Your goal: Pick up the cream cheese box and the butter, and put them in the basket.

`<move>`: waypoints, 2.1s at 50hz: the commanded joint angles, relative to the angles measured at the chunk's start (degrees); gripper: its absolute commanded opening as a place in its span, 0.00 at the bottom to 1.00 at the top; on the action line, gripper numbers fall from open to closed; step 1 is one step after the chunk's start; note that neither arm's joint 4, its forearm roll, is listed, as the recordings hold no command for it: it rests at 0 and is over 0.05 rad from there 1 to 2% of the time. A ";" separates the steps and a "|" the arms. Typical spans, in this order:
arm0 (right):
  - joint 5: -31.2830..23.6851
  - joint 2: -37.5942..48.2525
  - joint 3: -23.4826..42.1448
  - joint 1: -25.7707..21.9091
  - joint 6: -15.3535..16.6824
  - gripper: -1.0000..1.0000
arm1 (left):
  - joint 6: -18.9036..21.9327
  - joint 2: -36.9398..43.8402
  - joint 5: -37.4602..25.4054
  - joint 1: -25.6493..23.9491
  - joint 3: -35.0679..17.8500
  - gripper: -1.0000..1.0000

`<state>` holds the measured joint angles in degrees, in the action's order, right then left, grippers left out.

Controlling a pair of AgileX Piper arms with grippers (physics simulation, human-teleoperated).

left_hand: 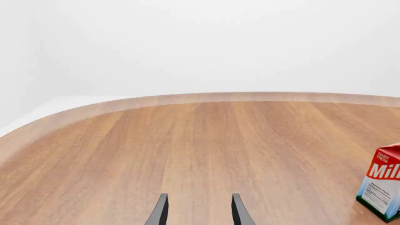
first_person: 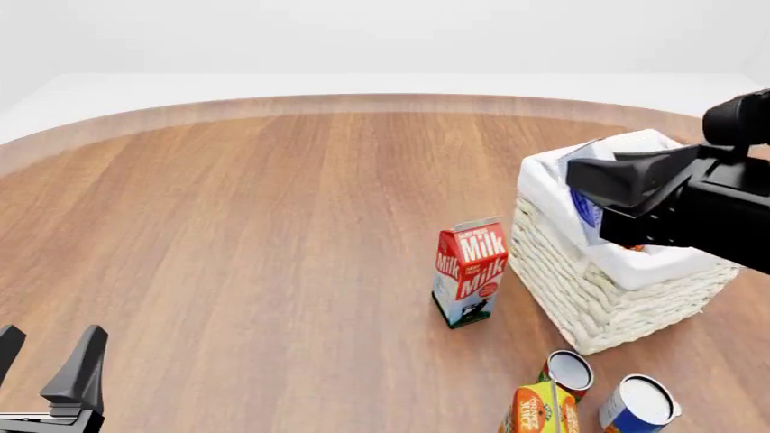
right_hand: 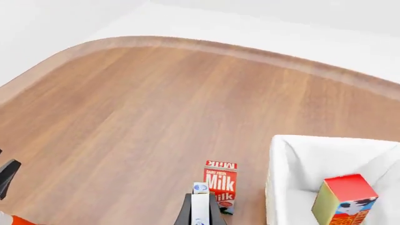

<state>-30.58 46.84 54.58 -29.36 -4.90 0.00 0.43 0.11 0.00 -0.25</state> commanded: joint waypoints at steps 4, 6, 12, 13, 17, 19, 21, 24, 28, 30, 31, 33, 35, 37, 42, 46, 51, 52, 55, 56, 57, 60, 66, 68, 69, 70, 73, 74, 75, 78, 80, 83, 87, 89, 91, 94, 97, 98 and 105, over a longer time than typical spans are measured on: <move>-0.16 -2.37 1.49 7.54 -0.67 0.00 | 0.00 0.00 0.00 0.00 0.00 1.00; 0.18 -2.38 1.39 8.64 -0.78 0.00 | 0.00 0.00 0.00 0.00 0.00 1.00; 1.77 -1.87 0.74 11.37 -0.52 0.00 | 0.00 0.00 0.00 0.00 0.00 1.00; 2.04 -1.57 0.63 11.92 -1.23 0.00 | 0.00 0.00 0.00 0.00 0.00 1.00; 3.56 -0.37 0.26 14.37 -1.21 0.00 | 0.00 0.00 0.00 0.00 0.00 1.00; 4.42 0.33 -0.06 15.30 -1.06 0.00 | 0.00 0.00 0.00 0.00 0.00 1.00; 5.29 1.03 -0.13 16.79 -0.83 0.00 | 0.00 0.00 0.00 0.00 0.00 1.00; 5.81 1.73 -0.10 17.54 -1.12 0.00 | 0.00 0.00 0.00 0.00 0.00 1.00; 8.18 3.96 -0.73 19.86 -0.92 0.00 | 0.00 0.00 0.00 0.00 0.00 1.00; 9.22 4.88 -1.12 20.63 -1.10 0.00 | 0.00 0.00 0.00 0.00 0.00 1.00; 9.84 5.52 -1.33 20.90 -1.40 0.00 | 0.00 0.00 0.00 0.00 0.00 1.00; 10.65 6.23 -1.58 21.50 -1.18 0.00 | 0.00 0.00 0.00 0.00 0.00 1.00; 11.51 6.96 -1.95 22.09 -1.09 0.00 | 0.00 0.00 0.00 0.00 0.00 1.00; 11.74 7.23 -1.99 22.31 -1.17 0.00 | 0.00 0.00 0.00 0.00 0.00 1.00; 13.35 8.71 -2.66 23.58 -1.27 0.00 | 0.00 0.00 0.00 0.00 0.00 1.00; 14.31 9.53 -3.03 24.60 -1.25 0.00 | 0.00 0.00 0.00 0.00 0.00 1.00; 15.16 10.32 -3.45 25.58 -1.60 0.00 | 0.00 0.00 0.00 0.00 0.00 1.00; 15.20 10.37 -3.43 25.70 -1.56 0.00 | 0.00 0.00 0.00 0.00 0.00 1.00; 15.27 10.61 -3.22 26.16 -1.49 0.00 | 0.00 0.00 0.00 0.00 0.00 1.00; 15.36 10.73 -3.19 26.25 -1.45 0.00 | 0.00 0.00 0.00 0.00 0.00 1.00; 15.52 11.12 -2.90 26.75 -1.38 0.00 | 0.00 0.00 0.00 0.00 0.00 1.00; 15.56 11.50 -2.51 27.21 -1.49 0.00 | 0.00 0.00 0.00 0.00 0.00 1.00; 16.19 12.34 -2.36 27.85 -1.31 0.00 | 0.00 0.00 0.00 0.00 0.00 1.00; 16.43 12.83 -2.13 28.14 -1.24 0.00 | 0.00 0.00 0.00 0.00 0.00 1.00; 16.52 12.98 -2.02 28.45 -0.89 0.00 | 0.00 0.00 0.00 0.00 0.00 1.00; 16.56 13.08 -2.00 28.49 -0.92 0.00 | 0.00 0.00 0.00 0.00 0.00 1.00; 16.47 13.27 -1.90 28.99 -1.07 0.00 | 0.00 0.00 0.00 0.00 0.00 1.00; 16.56 13.47 -1.83 29.23 -1.07 0.00 | 0.00 0.00 0.00 0.00 0.00 1.00; 16.67 13.64 -1.79 29.33 -1.08 0.00 | 0.00 0.00 0.00 0.00 0.00 1.00; 16.95 14.19 -1.83 29.81 -1.10 0.00 | 0.00 0.00 0.00 0.00 0.00 1.00; 17.40 14.88 -1.95 30.07 -1.08 0.00 | 0.00 0.00 0.00 0.00 0.00 1.00; 18.25 16.10 -1.98 30.43 -0.98 0.00 | 0.00 0.00 0.00 0.00 0.00 1.00; 18.99 17.62 -1.72 30.72 -1.02 0.00 | 0.00 0.00 0.00 0.00 0.00 1.00; 19.23 18.28 -1.45 30.78 -1.07 0.00 | 0.00 0.00 0.00 0.00 0.00 1.00; 19.36 18.67 -1.27 30.77 -1.13 0.00 | 0.00 0.00 0.00 0.00 0.00 1.00; 20.00 19.70 -1.28 30.69 -1.17 0.00 | 0.00 0.00 0.00 0.00 0.00 1.00; 20.61 20.62 -1.35 30.72 -1.14 0.00 | 0.00 0.00 0.00 0.00 0.00 1.00; 20.89 20.99 -1.41 30.77 -1.07 0.00 | 0.00 0.00 0.00 0.00 0.00 1.00; 22.08 22.13 -2.19 30.64 -0.94 0.00 | 0.00 0.00 0.00 0.00 0.00 1.00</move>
<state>-10.24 66.99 52.46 1.15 -5.60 0.00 0.43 0.11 0.00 -0.25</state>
